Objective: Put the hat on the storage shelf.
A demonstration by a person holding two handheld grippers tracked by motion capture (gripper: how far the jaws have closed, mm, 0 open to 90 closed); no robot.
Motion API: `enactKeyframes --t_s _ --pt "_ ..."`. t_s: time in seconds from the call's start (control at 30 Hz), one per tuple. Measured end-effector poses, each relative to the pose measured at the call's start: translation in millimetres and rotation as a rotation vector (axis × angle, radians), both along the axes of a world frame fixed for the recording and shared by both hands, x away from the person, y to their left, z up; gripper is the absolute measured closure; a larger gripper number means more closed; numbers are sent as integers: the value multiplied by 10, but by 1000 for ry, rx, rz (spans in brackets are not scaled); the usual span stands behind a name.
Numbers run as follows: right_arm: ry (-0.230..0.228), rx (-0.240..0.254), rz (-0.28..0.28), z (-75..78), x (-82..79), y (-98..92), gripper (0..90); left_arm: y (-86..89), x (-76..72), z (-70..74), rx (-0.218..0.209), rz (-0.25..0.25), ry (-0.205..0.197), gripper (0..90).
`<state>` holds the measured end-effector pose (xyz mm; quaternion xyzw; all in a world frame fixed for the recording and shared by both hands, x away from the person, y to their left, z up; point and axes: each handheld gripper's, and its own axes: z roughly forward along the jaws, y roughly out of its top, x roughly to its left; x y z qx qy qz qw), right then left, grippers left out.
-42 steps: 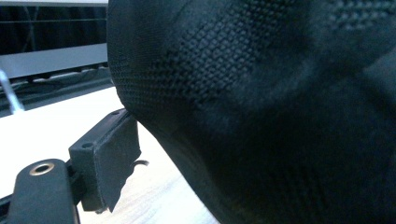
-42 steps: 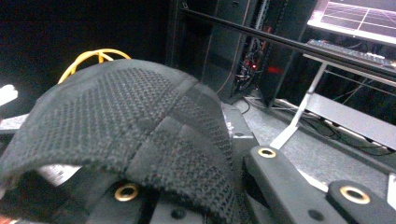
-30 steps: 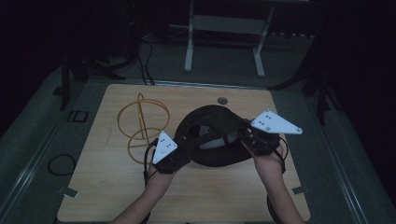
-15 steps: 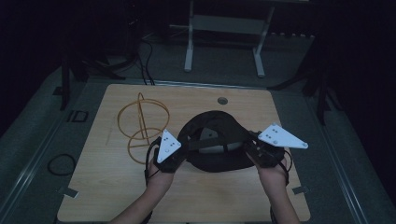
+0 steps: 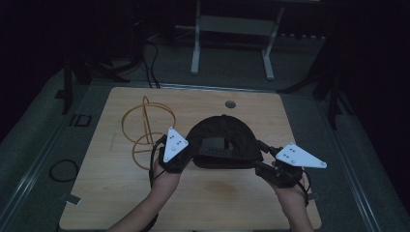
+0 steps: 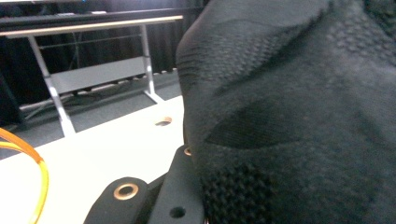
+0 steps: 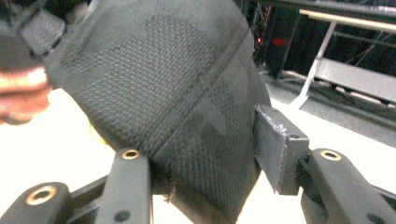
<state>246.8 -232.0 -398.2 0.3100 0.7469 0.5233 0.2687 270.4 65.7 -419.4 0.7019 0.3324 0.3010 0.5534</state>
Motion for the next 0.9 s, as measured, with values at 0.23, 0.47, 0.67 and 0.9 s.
enactKeyframes --t_s 0.23,0.47,0.67,0.9 --pt "71 -16 76 -212 -105 -90 405 -41 -9 44 19 -6 -15 900" --pt "113 -11 134 -344 -255 -286 366 -17 -36 94 21 -7 -40 900" --pt "66 -11 161 -264 -416 -539 424 27 -94 104 45 -93 -130 900" --pt "-30 -18 199 60 -466 -609 465 150 -121 128 53 -310 -204 900"
